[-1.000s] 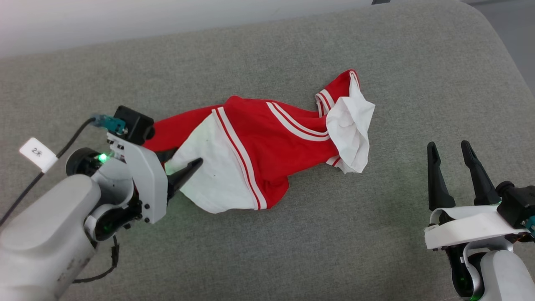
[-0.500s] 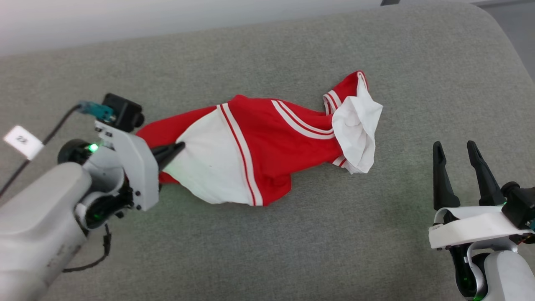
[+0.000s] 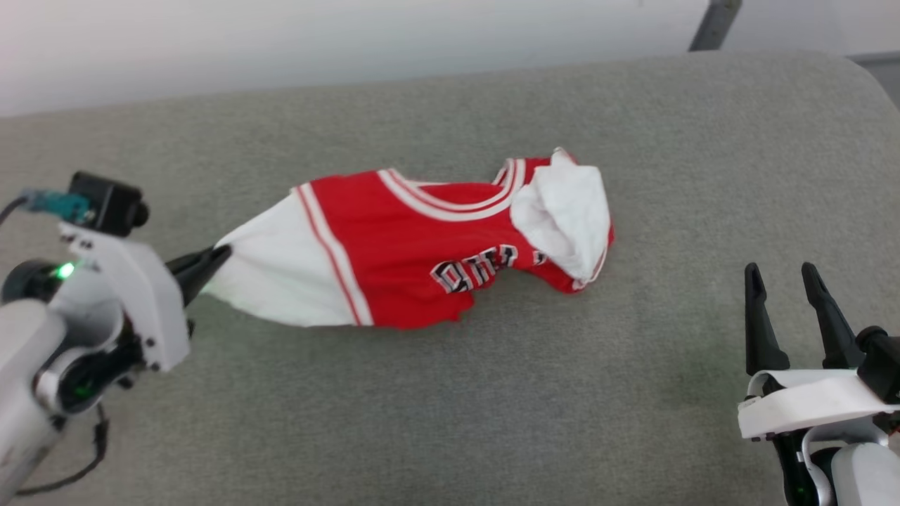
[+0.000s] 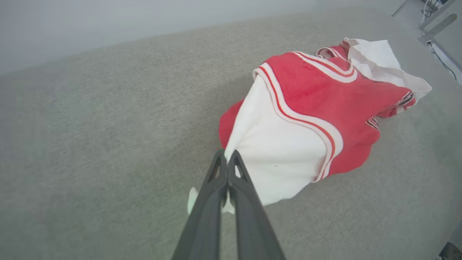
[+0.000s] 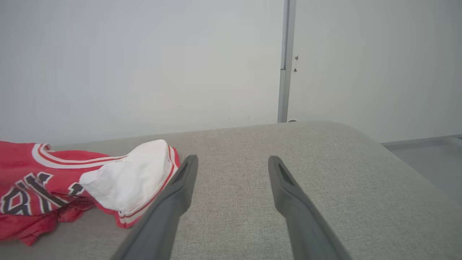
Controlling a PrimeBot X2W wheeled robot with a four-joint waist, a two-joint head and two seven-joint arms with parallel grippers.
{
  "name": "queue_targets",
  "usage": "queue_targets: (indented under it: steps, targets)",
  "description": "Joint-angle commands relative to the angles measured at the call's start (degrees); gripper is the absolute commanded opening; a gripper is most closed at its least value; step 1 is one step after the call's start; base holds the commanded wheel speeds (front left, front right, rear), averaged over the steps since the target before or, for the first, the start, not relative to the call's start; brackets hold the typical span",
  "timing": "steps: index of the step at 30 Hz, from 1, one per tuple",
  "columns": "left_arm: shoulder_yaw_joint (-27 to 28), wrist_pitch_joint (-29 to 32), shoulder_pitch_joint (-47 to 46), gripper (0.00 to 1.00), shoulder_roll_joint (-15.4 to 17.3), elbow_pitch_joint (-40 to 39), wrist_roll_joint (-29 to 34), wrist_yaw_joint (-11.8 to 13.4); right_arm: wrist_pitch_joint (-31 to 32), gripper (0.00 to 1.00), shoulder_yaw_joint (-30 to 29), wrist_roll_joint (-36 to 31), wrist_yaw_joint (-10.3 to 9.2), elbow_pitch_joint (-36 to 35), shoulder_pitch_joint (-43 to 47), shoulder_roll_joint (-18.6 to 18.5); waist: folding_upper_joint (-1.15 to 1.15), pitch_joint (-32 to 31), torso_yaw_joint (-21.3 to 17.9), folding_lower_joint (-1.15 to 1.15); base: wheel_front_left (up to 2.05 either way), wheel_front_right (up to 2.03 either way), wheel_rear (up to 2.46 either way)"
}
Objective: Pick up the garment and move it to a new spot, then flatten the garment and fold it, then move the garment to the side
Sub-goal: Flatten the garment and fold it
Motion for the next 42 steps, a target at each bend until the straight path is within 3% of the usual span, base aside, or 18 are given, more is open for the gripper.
queue_targets:
  steps: [1,10,15,23,27,28,30,31,33,35,42]
  targets:
    - [0.32,-0.40,1.64,0.00,1.58,-1.18,-0.62,0.98,0.26,1.00,-0.17,-0.19,-0.08,-0.36,0.79,-0.24,0.00,-1.67,1.79,0.00,0.00,0.00,0.00]
    - [0.43,0.39,8.53,0.00,10.38,-6.25,-3.42,6.18,1.71,1.00,-0.41,0.09,-0.08,-1.54,2.71,-0.58,0.00,-3.92,3.74,0.00,0.00,0.00,0.00]
    - [-0.20,-0.16,11.63,0.00,12.51,-6.17,-4.28,7.68,2.25,1.00,-0.12,0.26,-0.08,-2.08,3.34,-0.67,0.00,-4.27,3.90,0.00,0.00,0.00,0.00]
    - [-1.45,-1.34,13.07,0.00,8.08,0.96,-4.46,6.65,2.73,1.00,0.47,0.48,-0.08,-2.39,3.05,-0.35,0.00,-4.12,3.60,0.00,0.00,0.00,0.00]
    - [-2.07,-1.60,12.24,0.01,4.33,6.50,-4.43,4.66,2.86,1.00,0.85,0.65,-0.08,-2.16,2.35,-0.39,0.00,-3.95,3.37,0.00,0.00,0.00,0.00]
    - [-2.06,-1.66,12.05,0.17,3.39,7.99,-4.78,4.20,2.84,1.00,0.96,0.62,-0.08,-2.14,2.26,-0.39,0.00,-3.88,3.33,0.00,0.00,0.00,0.00]
    - [-2.32,-1.73,11.48,0.29,1.59,10.82,-4.63,3.14,2.79,1.00,1.11,0.71,-0.08,-2.03,2.00,-0.53,0.00,-3.74,3.36,0.00,0.00,0.00,0.00]
    - [-2.36,-1.68,11.10,0.55,0.77,12.26,-4.59,2.71,2.75,1.00,1.17,0.72,-0.08,-1.99,1.89,-0.60,0.00,-3.66,3.39,0.00,0.00,0.00,0.00]
    - [-2.39,-1.43,10.56,0.73,-0.80,14.90,-4.94,1.63,2.67,1.00,1.27,0.79,-0.08,-1.85,1.74,-0.72,0.00,-3.56,3.45,0.00,0.00,0.00,0.00]
    - [-2.40,-1.59,9.76,1.00,-1.84,17.09,-4.78,0.86,2.54,1.00,1.41,0.84,-0.08,-1.78,1.54,-0.84,0.00,-3.48,3.50,0.00,0.00,0.00,0.00]
    - [-2.11,-2.68,7.43,1.00,-2.41,19.82,-3.69,-1.09,2.76,1.00,2.37,1.33,-0.08,-2.20,1.82,-1.46,0.00,-4.16,4.68,0.00,0.00,0.00,0.00]
